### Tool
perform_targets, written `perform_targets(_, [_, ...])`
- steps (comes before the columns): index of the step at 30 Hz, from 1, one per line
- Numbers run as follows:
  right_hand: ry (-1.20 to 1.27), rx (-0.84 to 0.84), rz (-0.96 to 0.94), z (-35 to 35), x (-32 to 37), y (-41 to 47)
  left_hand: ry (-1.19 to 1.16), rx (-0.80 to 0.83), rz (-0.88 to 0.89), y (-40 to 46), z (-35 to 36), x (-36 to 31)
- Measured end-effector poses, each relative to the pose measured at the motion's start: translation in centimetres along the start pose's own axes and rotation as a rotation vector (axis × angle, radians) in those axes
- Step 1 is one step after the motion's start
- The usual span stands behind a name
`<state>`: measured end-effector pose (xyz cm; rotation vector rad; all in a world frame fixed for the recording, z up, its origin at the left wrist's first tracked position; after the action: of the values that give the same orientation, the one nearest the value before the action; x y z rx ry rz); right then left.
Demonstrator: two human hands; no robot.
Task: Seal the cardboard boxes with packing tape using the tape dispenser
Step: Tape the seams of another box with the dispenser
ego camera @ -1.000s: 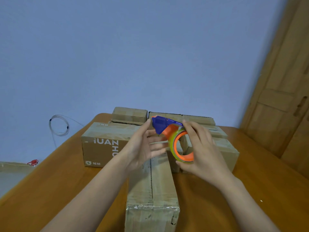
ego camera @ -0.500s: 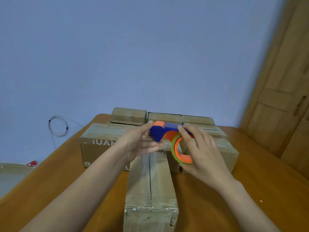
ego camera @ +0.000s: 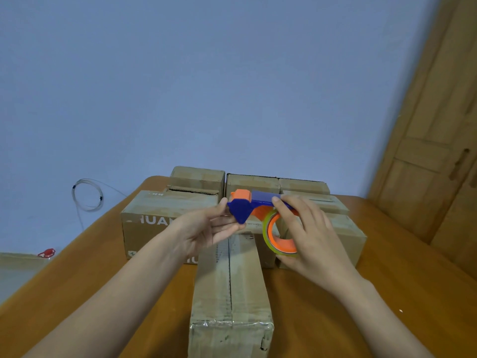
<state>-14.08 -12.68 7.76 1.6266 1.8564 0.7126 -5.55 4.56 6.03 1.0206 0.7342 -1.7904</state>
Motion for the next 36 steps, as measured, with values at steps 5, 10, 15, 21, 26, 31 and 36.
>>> perform_targets(5, [0.052,-0.010,0.020,-0.1,0.3,0.1,-0.016,0.028,0.029,-0.1,-0.4,0.0])
perform_targets(10, [0.062,-0.002,0.010,0.0,0.5,0.0,0.029,0.021,0.037,0.0,-0.8,-0.2])
perform_targets(15, [0.062,-0.006,0.008,0.0,0.6,0.0,0.050,0.070,-0.001,-0.2,-1.0,-0.1])
perform_targets(21, [0.063,-0.014,-0.006,-0.2,0.7,-0.1,0.118,0.090,-0.044,-0.3,-1.1,0.0])
perform_targets(26, [0.085,0.009,0.009,0.1,0.5,-0.4,0.055,0.073,-0.081,-0.2,-1.4,0.4])
perform_targets(31, [0.089,0.037,0.003,0.5,0.3,-0.8,0.096,0.073,-0.080,0.0,-1.6,0.7])
perform_targets(36, [0.115,0.036,-0.005,0.2,0.1,-1.0,0.091,0.086,-0.072,0.3,-1.6,0.1])
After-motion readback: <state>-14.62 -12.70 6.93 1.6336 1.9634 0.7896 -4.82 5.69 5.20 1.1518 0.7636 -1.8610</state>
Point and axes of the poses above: each hand's wrist, its own y-axis towards the middle knuckle, its own z-axis out of the palm, x = y × z, the point moved 5 cm from there along y, towards the middle knuckle, and after that the axes turned 12 degrees about z, right-handed, at the moved point
